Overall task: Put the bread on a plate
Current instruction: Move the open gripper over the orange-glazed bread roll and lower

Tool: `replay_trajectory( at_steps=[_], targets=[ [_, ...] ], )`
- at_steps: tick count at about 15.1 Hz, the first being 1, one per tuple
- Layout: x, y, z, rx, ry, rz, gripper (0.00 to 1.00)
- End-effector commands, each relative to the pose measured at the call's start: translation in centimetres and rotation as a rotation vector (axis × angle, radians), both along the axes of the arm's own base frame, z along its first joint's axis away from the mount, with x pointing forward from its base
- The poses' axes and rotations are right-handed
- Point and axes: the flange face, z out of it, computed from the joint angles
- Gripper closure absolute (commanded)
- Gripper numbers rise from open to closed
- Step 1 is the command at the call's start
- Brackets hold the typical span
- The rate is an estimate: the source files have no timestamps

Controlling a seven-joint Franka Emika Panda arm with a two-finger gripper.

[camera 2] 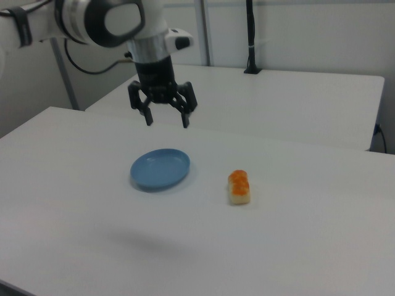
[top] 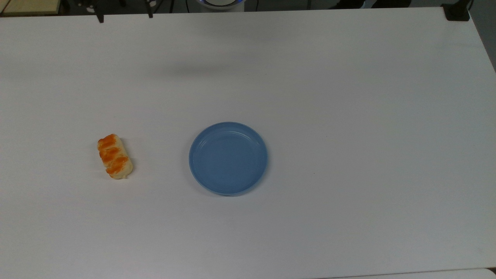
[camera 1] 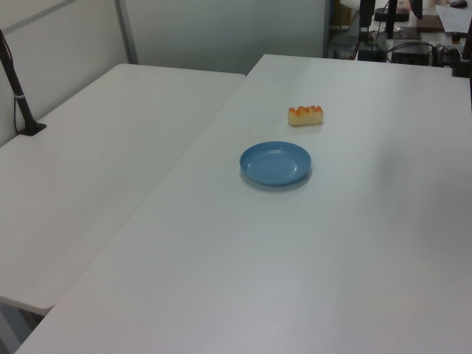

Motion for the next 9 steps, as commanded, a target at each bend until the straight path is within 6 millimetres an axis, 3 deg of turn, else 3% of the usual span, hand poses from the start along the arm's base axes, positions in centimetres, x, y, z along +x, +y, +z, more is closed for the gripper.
replay_trajectory(
  at_steps=[1,4,9],
  targets=[
    [2.4,-2.0,-5.0,0.014,-0.006,0.032,0.00],
    [4.1,-2.9,-8.1,0.007,0.001,0.053,0.00],
    [8.9,-4.0,-13.3,-0.016,0.005,0.043,0.00]
  ],
)
